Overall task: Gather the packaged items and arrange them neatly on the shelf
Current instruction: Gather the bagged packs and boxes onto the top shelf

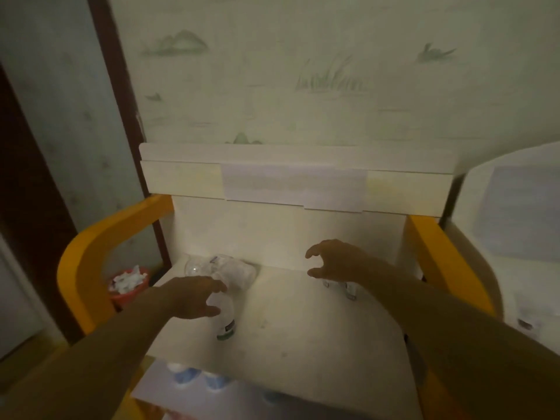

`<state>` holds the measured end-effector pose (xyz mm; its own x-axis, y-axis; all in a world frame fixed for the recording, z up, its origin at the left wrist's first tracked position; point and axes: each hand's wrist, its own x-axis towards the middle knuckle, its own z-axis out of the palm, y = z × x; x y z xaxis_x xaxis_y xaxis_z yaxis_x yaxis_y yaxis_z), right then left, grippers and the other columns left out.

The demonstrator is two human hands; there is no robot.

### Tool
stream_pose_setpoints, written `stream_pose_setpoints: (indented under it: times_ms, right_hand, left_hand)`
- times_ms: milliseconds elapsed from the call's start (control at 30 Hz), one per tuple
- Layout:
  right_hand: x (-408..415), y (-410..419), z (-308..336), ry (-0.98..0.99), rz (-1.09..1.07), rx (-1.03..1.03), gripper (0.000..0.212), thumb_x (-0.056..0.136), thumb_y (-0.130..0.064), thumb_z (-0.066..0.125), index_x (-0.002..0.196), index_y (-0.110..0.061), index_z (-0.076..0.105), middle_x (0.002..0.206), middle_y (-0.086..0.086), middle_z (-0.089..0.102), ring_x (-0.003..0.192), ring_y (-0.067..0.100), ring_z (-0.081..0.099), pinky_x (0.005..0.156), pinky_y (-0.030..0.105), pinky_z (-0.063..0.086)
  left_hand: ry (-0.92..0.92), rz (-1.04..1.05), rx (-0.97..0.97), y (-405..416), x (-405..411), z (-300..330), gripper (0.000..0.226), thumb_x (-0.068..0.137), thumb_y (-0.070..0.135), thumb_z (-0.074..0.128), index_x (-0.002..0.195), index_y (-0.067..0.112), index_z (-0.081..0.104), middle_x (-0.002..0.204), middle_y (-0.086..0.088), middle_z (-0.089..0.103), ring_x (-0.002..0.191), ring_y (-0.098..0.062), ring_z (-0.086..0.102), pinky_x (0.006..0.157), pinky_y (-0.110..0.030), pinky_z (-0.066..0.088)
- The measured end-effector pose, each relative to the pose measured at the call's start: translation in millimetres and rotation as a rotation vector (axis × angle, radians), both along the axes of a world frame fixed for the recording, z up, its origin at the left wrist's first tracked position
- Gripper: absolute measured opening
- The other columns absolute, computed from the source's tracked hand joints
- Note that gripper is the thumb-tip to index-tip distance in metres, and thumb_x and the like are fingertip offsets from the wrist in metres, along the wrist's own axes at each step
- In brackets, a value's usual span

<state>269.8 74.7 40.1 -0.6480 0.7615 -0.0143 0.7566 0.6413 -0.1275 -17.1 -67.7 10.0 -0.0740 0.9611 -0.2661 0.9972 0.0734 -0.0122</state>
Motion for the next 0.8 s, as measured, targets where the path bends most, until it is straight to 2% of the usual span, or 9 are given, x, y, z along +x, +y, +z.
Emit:
stream_pose_setpoints:
  times_ms: [167,300,400,500,667,800]
  right_hand:
    - [-41,27,-33,0.022,0.044,-0.095,0.05,0.091,-0.046,0.059,0.137,-0.029,0.049,0.146,-0.001,0.046,0.134,0.02,0.042,0.11,0.038,0.037]
    - [-92,43,-63,0.047,0.097,-0.147,0.053,0.09,-0.047,0.06,0.138,-0.03,0.047,0.145,-0.002,0.047,0.131,0.021,0.046,0.106,0.038,0.041]
    - [-129,54,-77,0.036,0.145,-0.139,0.06,0.09,-0.047,0.058,0.144,-0.027,0.04,0.147,0.001,0.044,0.132,0.024,0.045,0.104,0.041,0.043]
    - [-162,60,-86,0.026,0.172,-0.151,0.064,0.091,-0.047,0.057,0.147,-0.025,0.034,0.148,0.003,0.042,0.134,0.026,0.042,0.104,0.042,0.041]
    - [-211,72,-97,0.019,0.108,-0.177,0.063,0.088,-0.05,0.057,0.143,-0.026,0.036,0.141,0.006,0.049,0.125,0.03,0.05,0.096,0.042,0.047]
    - [-236,66,-106,-0.068,0.118,-0.191,0.083,0.084,-0.048,0.065,0.15,-0.026,0.019,0.148,0.007,0.042,0.128,0.031,0.049,0.098,0.043,0.046]
  left_hand:
    - [-0.046,-0.034,-0.04,12,3,-20,0.087,0.079,0.056,0.067,0.149,0.037,0.019,0.157,0.008,0.023,0.141,-0.017,0.03,0.111,-0.032,0.03]
    - [-0.009,-0.081,-0.121,27,1,-37,0.075,0.08,0.048,0.068,0.143,0.04,0.028,0.151,0.01,0.032,0.133,-0.019,0.04,0.105,-0.035,0.039]
    - [-0.049,-0.082,-0.132,35,-3,-44,0.067,0.08,0.046,0.067,0.138,0.041,0.033,0.145,0.011,0.037,0.126,-0.018,0.046,0.101,-0.033,0.043]
    - [-0.082,-0.088,-0.132,41,-10,-44,0.065,0.081,0.044,0.068,0.137,0.038,0.036,0.141,0.009,0.041,0.123,-0.017,0.048,0.099,-0.03,0.042]
    - [-0.137,-0.118,-0.082,50,-30,-32,0.071,0.079,0.047,0.069,0.139,0.035,0.032,0.14,0.008,0.044,0.121,-0.016,0.049,0.091,-0.024,0.038]
    - [-0.199,-0.127,-0.019,51,-56,-28,0.069,0.079,0.048,0.07,0.136,0.036,0.033,0.136,0.01,0.046,0.119,-0.014,0.051,0.09,-0.021,0.039]
